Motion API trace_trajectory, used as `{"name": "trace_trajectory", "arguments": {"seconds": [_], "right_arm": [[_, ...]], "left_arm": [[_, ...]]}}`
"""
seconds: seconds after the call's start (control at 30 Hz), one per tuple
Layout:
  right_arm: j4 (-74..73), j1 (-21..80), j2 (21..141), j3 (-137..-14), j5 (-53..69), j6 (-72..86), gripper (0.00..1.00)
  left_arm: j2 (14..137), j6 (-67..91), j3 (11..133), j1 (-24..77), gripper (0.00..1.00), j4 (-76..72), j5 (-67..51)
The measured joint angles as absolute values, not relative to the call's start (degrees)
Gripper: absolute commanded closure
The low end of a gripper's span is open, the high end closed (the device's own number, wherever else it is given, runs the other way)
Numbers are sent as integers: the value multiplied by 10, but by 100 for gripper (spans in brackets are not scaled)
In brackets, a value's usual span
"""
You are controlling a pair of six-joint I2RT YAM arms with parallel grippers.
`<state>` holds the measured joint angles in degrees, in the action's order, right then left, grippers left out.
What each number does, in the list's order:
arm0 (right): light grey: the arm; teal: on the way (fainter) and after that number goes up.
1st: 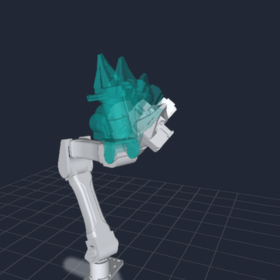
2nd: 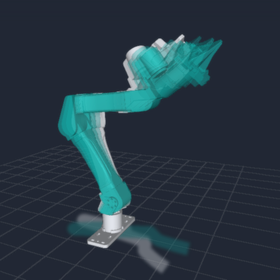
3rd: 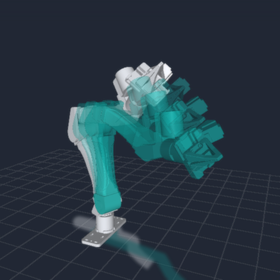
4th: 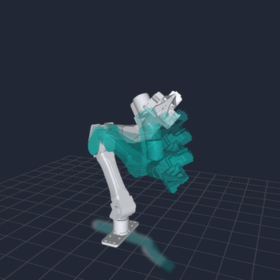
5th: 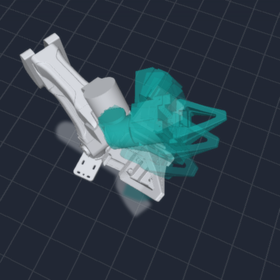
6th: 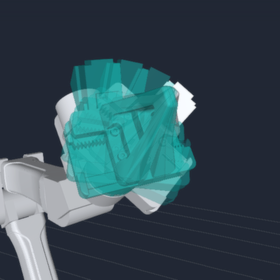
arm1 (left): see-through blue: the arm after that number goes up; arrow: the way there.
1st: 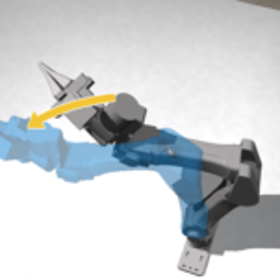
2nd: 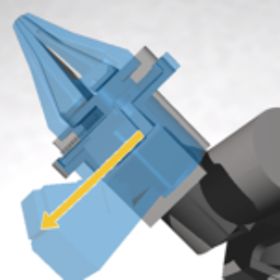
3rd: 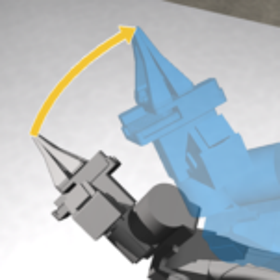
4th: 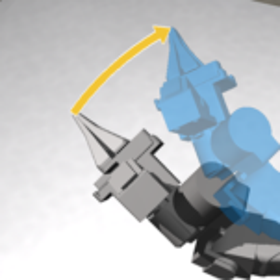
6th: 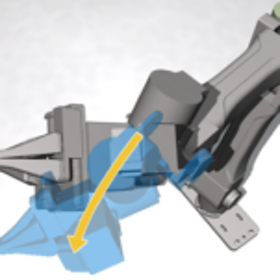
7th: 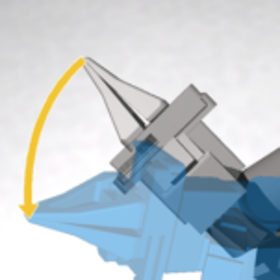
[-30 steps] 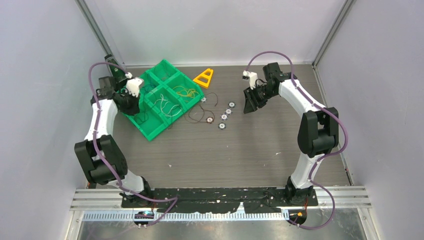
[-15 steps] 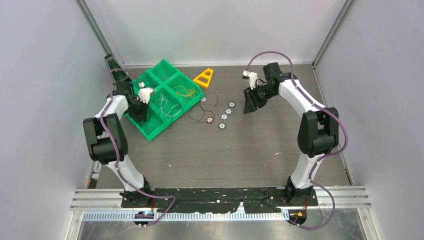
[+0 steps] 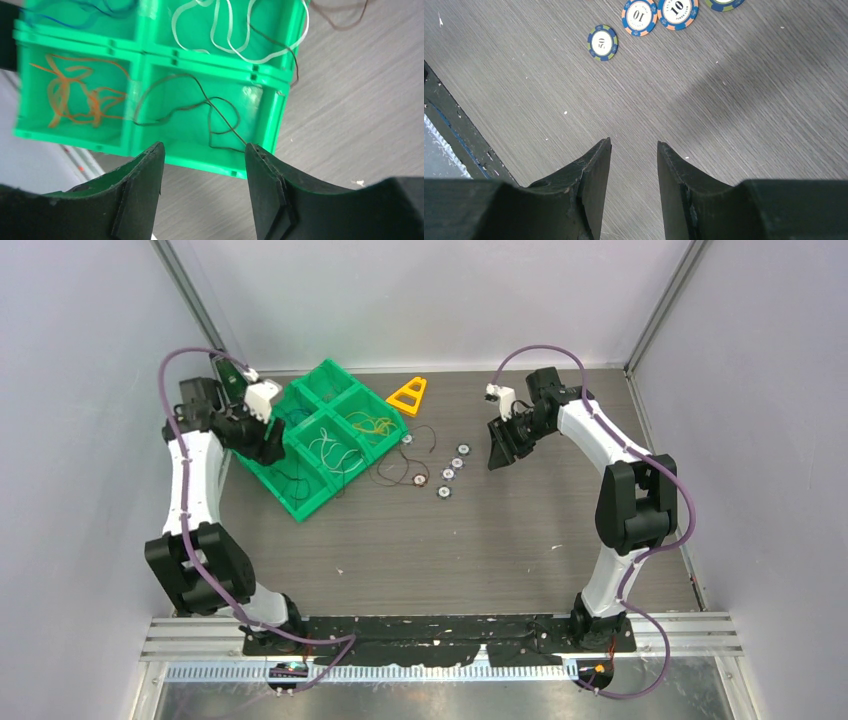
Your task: Untangle the cables
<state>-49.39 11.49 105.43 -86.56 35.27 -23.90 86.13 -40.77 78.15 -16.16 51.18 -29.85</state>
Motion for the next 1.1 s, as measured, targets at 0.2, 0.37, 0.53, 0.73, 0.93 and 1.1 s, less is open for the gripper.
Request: {"name": "trace_trajectory", "arguments": {"seconds": [0.2,0.37,0.53,0.73,0.93,1.1], "right_arm": [[-494,115,1054,-866,357,-239,55],[-494,115,1054,-867,359,-239,55],[-494,115,1054,-867,362,-239,55],[-494,115,1055,-867,363,-240,55],[-499,114,1055,-867,364,-248,55],[-505,107,1060,-869,365,-253,55]], "left_arm": [[894,-358,888,-171,38,513,-318],[994,-330,959,-154,41,507,-277],[1060,-335,955,-154,41,515,-213],[1063,-374,953,-157,53,533,-172],[1089,-410,976,-157,66,572,-153],[1111,-422,977,-157,100,586,-146]]}}
